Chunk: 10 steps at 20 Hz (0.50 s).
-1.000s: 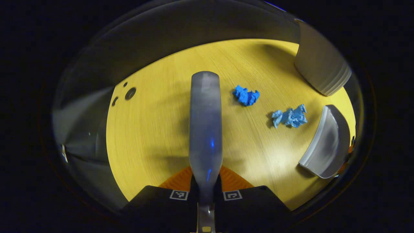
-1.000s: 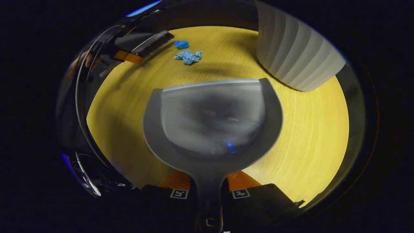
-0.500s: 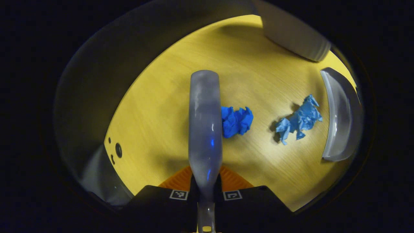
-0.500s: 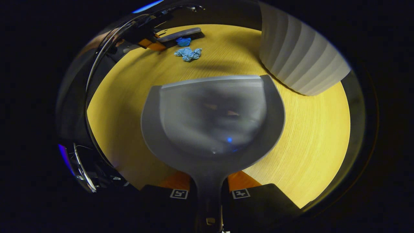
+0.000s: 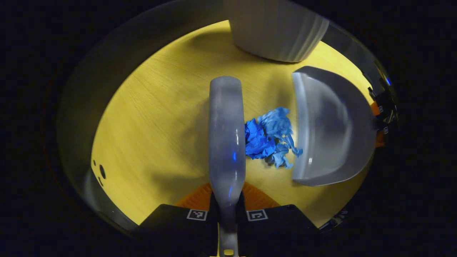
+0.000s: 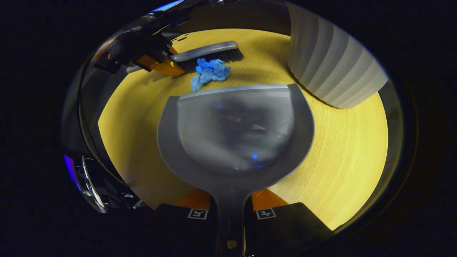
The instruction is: Pick up the small broom and dustpan from the desktop, sweep the trash into the dustpan with the broom, and then empty the trash into the garbage bin.
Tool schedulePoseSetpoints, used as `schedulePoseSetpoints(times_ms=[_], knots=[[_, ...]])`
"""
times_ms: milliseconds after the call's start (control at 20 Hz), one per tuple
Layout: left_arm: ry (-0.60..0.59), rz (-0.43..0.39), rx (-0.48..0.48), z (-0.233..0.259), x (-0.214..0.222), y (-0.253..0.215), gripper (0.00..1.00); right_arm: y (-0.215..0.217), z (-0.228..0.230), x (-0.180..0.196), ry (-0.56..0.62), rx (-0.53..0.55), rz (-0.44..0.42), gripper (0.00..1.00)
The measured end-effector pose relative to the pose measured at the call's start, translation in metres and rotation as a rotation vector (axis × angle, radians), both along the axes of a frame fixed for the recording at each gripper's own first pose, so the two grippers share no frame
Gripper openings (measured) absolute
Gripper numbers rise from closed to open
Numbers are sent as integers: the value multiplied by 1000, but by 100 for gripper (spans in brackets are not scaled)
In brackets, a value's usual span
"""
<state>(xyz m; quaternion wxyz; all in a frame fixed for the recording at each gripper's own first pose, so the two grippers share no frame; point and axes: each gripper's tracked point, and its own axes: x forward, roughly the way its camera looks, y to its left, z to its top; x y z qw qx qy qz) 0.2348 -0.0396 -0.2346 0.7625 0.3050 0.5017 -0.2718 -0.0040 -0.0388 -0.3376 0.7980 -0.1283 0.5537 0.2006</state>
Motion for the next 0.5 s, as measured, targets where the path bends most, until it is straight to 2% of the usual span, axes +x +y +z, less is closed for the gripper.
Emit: schedulePoseSetpoints(times_ms=[100, 150, 350, 450, 500], knots=[[70, 12, -48, 2, -23, -10, 28, -1, 0, 2, -9, 2, 11, 34], [92, 13, -59, 0, -29, -17, 26, -2, -1, 3, -17, -2, 21, 34], [143, 31, -75, 2, -50, -28, 26, -6, 2, -6, -32, -1, 42, 34], [177, 46, -132, 5, -65, -35, 25, -9, 3, -9, -37, 3, 33, 34], [180, 67, -154, 8, -69, -35, 29, -8, 5, -9, -37, 9, 22, 34]])
